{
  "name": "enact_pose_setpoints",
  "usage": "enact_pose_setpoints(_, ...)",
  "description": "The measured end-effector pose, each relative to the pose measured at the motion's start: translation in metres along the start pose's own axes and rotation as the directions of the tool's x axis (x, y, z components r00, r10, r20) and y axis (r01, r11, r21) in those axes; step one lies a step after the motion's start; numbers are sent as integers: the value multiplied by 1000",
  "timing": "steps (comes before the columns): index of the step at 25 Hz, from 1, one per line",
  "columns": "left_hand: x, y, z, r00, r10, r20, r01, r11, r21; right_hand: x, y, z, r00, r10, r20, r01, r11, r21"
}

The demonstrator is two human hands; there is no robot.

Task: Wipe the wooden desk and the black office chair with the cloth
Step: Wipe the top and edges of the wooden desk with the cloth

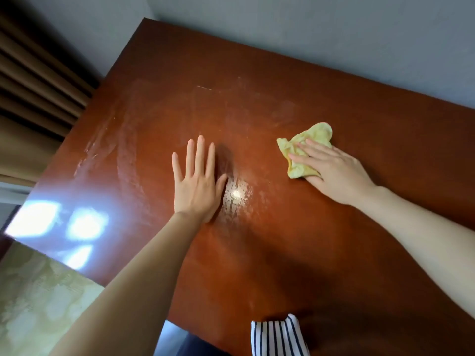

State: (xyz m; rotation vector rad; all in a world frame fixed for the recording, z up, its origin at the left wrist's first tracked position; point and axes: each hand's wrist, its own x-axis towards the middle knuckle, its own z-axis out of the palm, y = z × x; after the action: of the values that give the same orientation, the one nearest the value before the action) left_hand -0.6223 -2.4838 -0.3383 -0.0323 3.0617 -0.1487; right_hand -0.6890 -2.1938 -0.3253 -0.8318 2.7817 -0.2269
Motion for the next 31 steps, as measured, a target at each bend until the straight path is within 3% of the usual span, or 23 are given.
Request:
enact_pose_setpoints(4, 5, 1, 14, 999, -39, -7, 39, 999, -24, 68, 13, -11, 986, 167, -27, -165, 985, 52)
enact_pose_setpoints(9, 9, 1, 18, 997, -46, -57, 40, 995, -91, 137, -21, -4, 910, 412, 40, -414, 904, 111)
enact_pose_setpoints(15, 7, 4, 13, 990, -137, -14, 136, 988, -72, 118, -83, 10, 999, 28, 46, -31, 997, 64)
enact_pose_setpoints(24, 5, 6, 12, 981, -191, 47, 192, 981, -19, -11, -87, 31, 949, -293, 114, 279, 952, 124)
enact_pose_setpoints(27, 5, 6, 13, 987, -155, 31, 156, 988, -2, -36, -62, 30, 925, -346, 156, 338, 938, 74)
enact_pose_setpoints(31, 7, 5, 14, 997, -71, -23, 72, 996, 43, -19, -37, 17, 952, -231, 203, 231, 973, 22)
